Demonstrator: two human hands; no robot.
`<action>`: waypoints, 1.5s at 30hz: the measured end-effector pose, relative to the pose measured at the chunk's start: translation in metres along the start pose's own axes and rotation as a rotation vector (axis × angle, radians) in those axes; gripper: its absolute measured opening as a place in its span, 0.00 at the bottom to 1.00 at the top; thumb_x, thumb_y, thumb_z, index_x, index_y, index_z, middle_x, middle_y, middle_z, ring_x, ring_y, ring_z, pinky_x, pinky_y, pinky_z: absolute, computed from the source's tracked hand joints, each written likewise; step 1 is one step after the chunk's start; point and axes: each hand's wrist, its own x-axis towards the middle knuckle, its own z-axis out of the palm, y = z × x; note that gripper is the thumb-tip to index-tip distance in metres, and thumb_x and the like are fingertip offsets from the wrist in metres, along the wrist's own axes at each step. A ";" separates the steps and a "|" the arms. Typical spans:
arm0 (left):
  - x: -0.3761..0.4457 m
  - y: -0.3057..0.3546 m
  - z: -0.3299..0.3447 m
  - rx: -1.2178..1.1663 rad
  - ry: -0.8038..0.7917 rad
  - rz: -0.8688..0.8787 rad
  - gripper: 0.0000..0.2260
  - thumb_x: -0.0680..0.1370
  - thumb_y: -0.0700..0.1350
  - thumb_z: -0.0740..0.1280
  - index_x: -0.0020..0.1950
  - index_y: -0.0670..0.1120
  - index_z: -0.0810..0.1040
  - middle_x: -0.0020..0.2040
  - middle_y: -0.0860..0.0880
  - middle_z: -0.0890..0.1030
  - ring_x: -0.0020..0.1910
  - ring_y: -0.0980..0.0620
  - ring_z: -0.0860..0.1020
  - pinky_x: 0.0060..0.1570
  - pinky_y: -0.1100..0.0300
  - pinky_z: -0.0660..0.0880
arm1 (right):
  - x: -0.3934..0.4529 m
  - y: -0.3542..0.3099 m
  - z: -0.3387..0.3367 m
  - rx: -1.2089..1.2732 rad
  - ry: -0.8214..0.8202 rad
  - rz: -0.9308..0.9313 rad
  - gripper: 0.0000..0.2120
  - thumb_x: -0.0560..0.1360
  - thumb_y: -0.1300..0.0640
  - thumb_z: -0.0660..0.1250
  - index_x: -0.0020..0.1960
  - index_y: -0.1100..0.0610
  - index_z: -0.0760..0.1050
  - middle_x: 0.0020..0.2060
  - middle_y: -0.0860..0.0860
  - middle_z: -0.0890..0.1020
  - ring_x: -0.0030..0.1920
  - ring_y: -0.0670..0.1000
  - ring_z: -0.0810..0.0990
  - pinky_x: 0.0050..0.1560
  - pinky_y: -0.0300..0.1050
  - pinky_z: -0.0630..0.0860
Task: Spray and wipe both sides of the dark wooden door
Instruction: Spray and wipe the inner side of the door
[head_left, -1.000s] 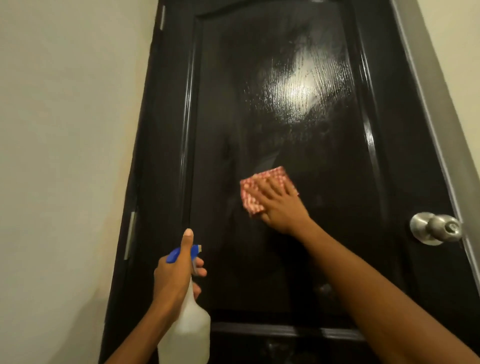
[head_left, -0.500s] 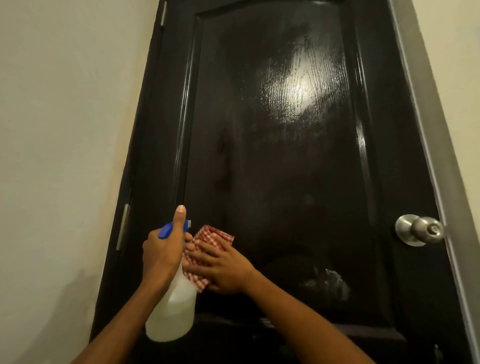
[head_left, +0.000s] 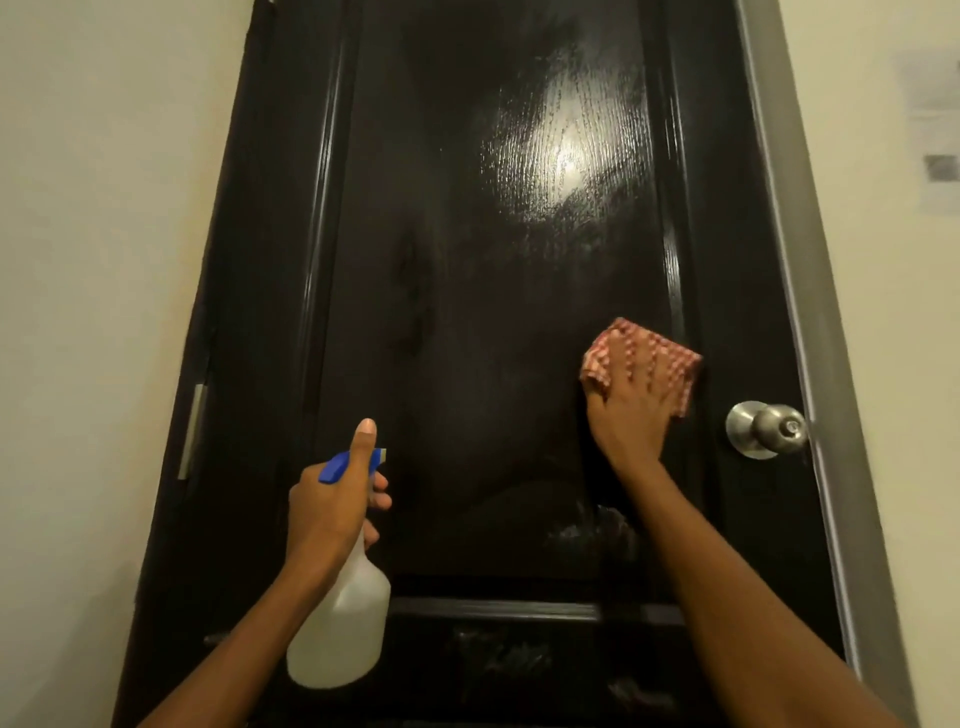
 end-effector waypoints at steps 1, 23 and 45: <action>-0.003 -0.001 0.003 0.007 -0.004 0.003 0.29 0.76 0.66 0.61 0.42 0.39 0.81 0.35 0.41 0.83 0.25 0.50 0.77 0.25 0.60 0.74 | -0.016 -0.013 0.008 0.000 -0.028 -0.113 0.34 0.76 0.45 0.58 0.81 0.48 0.56 0.80 0.57 0.55 0.79 0.64 0.51 0.77 0.69 0.49; -0.064 -0.027 0.062 -0.042 -0.242 -0.068 0.32 0.76 0.67 0.61 0.42 0.36 0.81 0.37 0.37 0.83 0.24 0.49 0.76 0.25 0.59 0.74 | -0.159 0.082 0.015 -0.076 -0.172 -0.018 0.37 0.77 0.42 0.51 0.81 0.47 0.40 0.81 0.52 0.41 0.80 0.59 0.39 0.77 0.67 0.40; -0.086 -0.034 0.097 -0.103 -0.307 -0.098 0.32 0.77 0.67 0.60 0.41 0.36 0.81 0.36 0.37 0.83 0.24 0.48 0.74 0.27 0.57 0.73 | -0.208 0.152 0.010 -0.238 -0.217 -0.314 0.38 0.78 0.43 0.56 0.82 0.47 0.42 0.82 0.52 0.44 0.81 0.57 0.45 0.79 0.58 0.44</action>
